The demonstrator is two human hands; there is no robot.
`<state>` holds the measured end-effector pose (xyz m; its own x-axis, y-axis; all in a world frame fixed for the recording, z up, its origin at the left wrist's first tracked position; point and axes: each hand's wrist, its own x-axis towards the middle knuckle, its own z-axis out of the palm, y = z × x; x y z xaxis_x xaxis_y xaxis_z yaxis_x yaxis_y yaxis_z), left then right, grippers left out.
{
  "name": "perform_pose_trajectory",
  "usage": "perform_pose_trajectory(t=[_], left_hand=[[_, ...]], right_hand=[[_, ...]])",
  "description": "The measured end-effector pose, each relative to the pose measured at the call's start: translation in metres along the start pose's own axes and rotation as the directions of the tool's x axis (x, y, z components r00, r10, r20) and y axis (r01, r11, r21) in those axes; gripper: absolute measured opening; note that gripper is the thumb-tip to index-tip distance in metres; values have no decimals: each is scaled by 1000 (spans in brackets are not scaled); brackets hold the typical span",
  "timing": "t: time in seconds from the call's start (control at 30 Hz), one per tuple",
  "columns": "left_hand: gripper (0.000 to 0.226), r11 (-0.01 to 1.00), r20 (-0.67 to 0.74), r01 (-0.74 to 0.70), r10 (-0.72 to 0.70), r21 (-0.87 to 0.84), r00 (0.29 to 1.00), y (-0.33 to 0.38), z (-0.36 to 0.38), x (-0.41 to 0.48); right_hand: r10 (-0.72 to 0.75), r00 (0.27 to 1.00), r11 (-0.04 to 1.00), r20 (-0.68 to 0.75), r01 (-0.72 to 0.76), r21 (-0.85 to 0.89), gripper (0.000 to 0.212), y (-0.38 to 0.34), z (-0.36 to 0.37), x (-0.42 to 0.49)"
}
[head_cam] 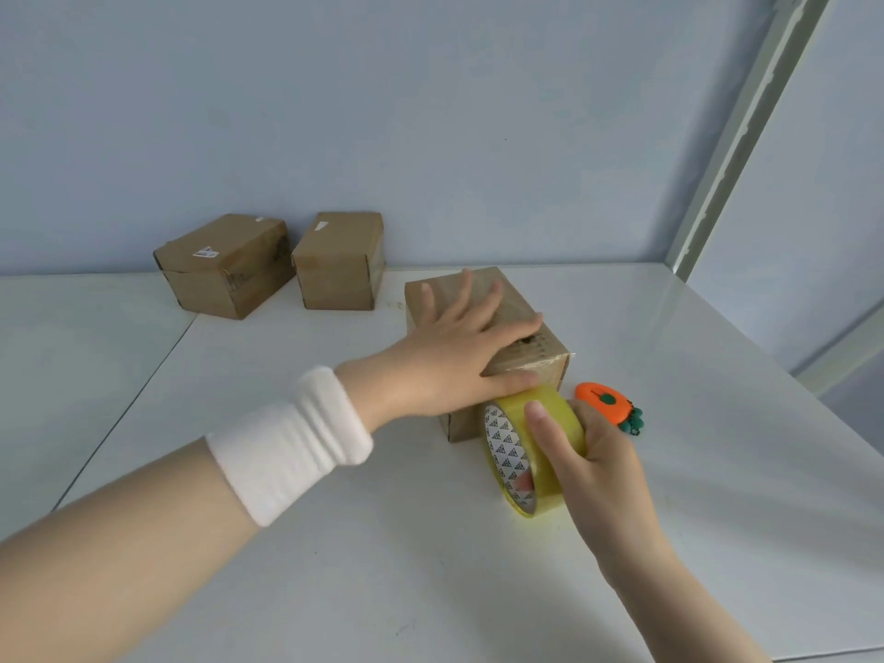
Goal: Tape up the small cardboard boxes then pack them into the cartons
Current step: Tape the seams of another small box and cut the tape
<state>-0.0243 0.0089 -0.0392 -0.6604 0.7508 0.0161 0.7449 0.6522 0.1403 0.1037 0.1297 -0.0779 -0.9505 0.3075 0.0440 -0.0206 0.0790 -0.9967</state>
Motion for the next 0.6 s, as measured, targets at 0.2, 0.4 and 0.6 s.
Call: perform_pose_trajectory(t=[0.2, 0.4, 0.6], left_hand=[[56, 986, -71, -31, 43, 166, 997, -10, -7, -13], [34, 989, -211, -18, -14, -147, 977, -27, -61, 0], [30, 888, -249, 183, -308, -422, 918, -65, -80, 34]], right_hand=[[-86, 986, 992, 143, 70, 109, 37, -3, -4, 4], [-398, 849, 917, 347, 352, 189, 23, -44, -4, 26], [-428, 869, 904, 250, 408, 126, 26, -91, 19, 90]])
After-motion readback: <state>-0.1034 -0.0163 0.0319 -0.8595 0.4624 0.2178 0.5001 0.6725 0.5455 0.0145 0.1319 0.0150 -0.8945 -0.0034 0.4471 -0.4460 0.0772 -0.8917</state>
